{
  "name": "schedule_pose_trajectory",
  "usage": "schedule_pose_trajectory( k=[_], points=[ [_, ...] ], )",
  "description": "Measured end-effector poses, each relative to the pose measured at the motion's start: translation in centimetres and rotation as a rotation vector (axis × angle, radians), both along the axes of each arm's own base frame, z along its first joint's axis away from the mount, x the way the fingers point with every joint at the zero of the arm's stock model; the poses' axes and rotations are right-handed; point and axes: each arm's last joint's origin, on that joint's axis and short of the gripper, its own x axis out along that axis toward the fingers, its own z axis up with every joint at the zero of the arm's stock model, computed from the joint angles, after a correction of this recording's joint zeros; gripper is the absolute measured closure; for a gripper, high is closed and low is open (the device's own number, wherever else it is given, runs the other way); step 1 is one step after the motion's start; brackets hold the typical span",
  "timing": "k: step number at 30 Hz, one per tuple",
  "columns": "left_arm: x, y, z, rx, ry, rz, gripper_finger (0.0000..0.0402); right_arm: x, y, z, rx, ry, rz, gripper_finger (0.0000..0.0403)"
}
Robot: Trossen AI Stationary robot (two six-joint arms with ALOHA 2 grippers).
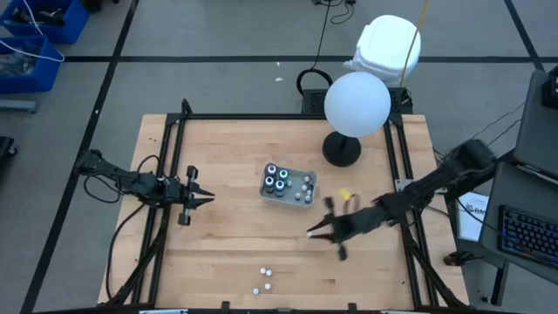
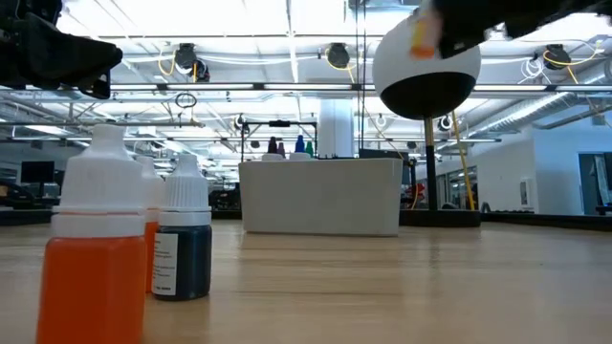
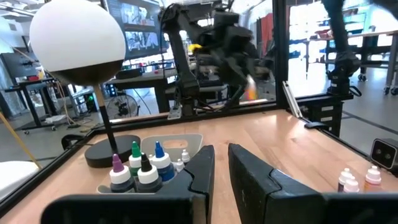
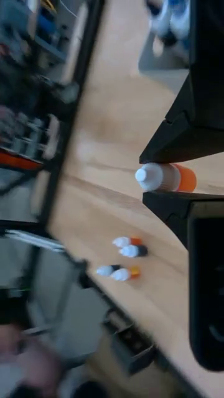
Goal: Pick & Place food coloring
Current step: Put the small orange food coloring bottle into the gray bin
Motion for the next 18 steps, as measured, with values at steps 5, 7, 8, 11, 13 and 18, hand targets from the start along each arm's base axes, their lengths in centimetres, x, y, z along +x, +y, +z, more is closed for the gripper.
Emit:
schedule_pose_trajectory(
  k=[5, 7, 8, 11, 13, 18],
  points=[
    [0.0, 0.0, 0.0, -0.004, 0.000, 0.000, 0.0346, -5.5, -2.6, 1.2, 0.073, -0.178, -0.086, 0.0346],
    [0.0, 0.0, 0.0, -0.012, 0.001, -0.001, 0.0346, -7.4, -3.6, 0.9, 0.093, -0.216, -0.111, 0.0346],
    [0.0, 0.0, 0.0, -0.016, 0.001, -0.001, 0.0346, -8.1, -4.1, 0.7, 0.102, -0.233, -0.126, 0.0346],
    [0.0, 0.0, 0.0, -0.024, 0.002, -0.001, 0.0346, -10.1, -5.4, -0.5, 0.134, -0.275, -0.174, 0.0346],
    [0.0, 0.0, 0.0, -0.026, 0.002, -0.002, 0.0346, -11.1, -6.2, -1.4, 0.161, -0.295, -0.228, 0.0346],
    [0.0, 0.0, 0.0, -0.026, 0.002, -0.002, 0.0346, -12.2, -7.0, -2.6, 0.211, -0.322, -0.281, 0.0346]
  ],
)
